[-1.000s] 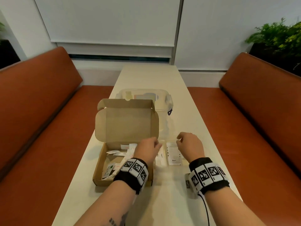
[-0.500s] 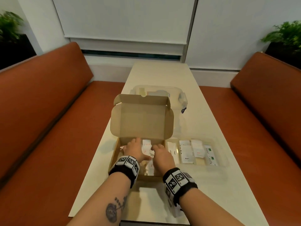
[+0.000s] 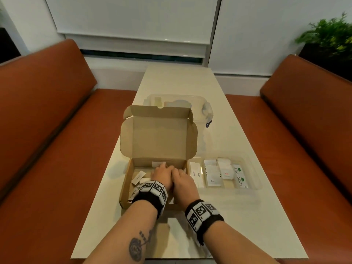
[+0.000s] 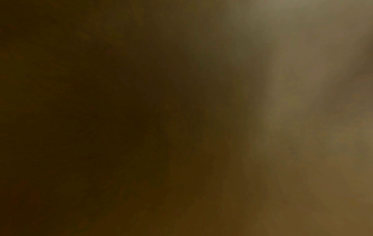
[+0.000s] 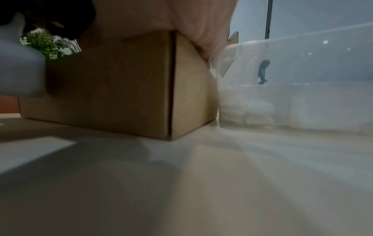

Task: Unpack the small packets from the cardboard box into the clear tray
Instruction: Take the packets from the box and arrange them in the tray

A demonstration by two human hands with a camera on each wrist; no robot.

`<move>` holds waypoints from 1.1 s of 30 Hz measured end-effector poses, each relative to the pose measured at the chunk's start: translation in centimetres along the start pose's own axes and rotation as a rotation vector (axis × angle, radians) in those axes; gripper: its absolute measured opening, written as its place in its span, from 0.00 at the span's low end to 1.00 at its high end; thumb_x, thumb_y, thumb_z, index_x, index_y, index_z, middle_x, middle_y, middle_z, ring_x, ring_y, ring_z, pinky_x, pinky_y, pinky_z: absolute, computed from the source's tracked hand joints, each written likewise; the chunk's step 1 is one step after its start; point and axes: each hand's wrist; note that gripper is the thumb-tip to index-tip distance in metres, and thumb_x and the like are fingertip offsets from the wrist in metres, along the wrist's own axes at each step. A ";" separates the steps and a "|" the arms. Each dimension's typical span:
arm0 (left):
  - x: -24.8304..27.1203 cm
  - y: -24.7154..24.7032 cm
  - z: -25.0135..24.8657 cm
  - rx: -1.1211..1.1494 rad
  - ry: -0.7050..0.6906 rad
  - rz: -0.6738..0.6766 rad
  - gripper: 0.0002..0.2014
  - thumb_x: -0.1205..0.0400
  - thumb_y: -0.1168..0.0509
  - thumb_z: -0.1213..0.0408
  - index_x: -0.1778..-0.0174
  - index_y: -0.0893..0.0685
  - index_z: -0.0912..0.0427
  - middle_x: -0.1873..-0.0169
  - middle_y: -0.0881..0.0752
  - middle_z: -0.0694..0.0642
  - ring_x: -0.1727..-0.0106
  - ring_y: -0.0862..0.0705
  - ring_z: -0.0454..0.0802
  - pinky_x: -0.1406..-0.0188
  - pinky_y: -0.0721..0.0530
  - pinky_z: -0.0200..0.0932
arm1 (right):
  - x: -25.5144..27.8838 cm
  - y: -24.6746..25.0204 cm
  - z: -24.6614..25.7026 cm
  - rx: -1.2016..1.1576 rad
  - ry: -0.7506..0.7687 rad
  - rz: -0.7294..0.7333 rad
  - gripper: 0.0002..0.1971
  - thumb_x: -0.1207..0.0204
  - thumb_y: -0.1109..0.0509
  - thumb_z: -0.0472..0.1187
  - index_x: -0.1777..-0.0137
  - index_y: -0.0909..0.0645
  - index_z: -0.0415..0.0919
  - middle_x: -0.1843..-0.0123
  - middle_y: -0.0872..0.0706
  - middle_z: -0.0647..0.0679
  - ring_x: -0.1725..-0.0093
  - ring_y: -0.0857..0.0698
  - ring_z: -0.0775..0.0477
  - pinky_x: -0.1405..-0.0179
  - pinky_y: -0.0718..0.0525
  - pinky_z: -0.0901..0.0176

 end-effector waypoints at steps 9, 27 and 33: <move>-0.1 0.3 -0.7 0.101 0.040 0.124 0.18 0.19 0.37 0.65 0.34 0.30 0.62 0.35 0.21 0.63 0.32 0.24 0.61 0.33 0.24 0.54 | -0.6 1.1 0.2 -0.169 -0.189 -0.003 0.16 0.22 0.39 0.32 0.34 0.31 0.37 0.37 0.23 0.41 0.43 0.19 0.40 0.46 0.22 0.54; -0.1 4.2 0.0 1.127 0.231 -0.151 0.14 0.23 0.41 0.68 0.42 0.26 0.65 0.54 0.24 0.59 0.59 0.25 0.55 0.66 0.28 0.45 | -1.6 3.5 -0.2 -0.638 -0.310 -0.152 0.07 0.18 0.38 0.40 0.45 0.20 0.43 0.52 0.13 0.47 0.57 0.16 0.51 0.54 0.16 0.58; -0.5 5.3 -0.5 1.550 0.353 -0.085 0.24 0.19 0.37 0.50 0.31 0.26 0.60 0.37 0.21 0.69 0.37 0.19 0.67 0.34 0.22 0.62 | -1.4 3.4 1.8 -0.857 -0.267 -0.013 0.09 0.24 0.30 0.51 0.47 0.23 0.51 0.56 0.16 0.53 0.60 0.15 0.55 0.70 0.16 0.69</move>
Point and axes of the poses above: each hand's wrist, its own x-axis away from the middle knuckle, its own y-axis out of the back of the hand, z = x × y
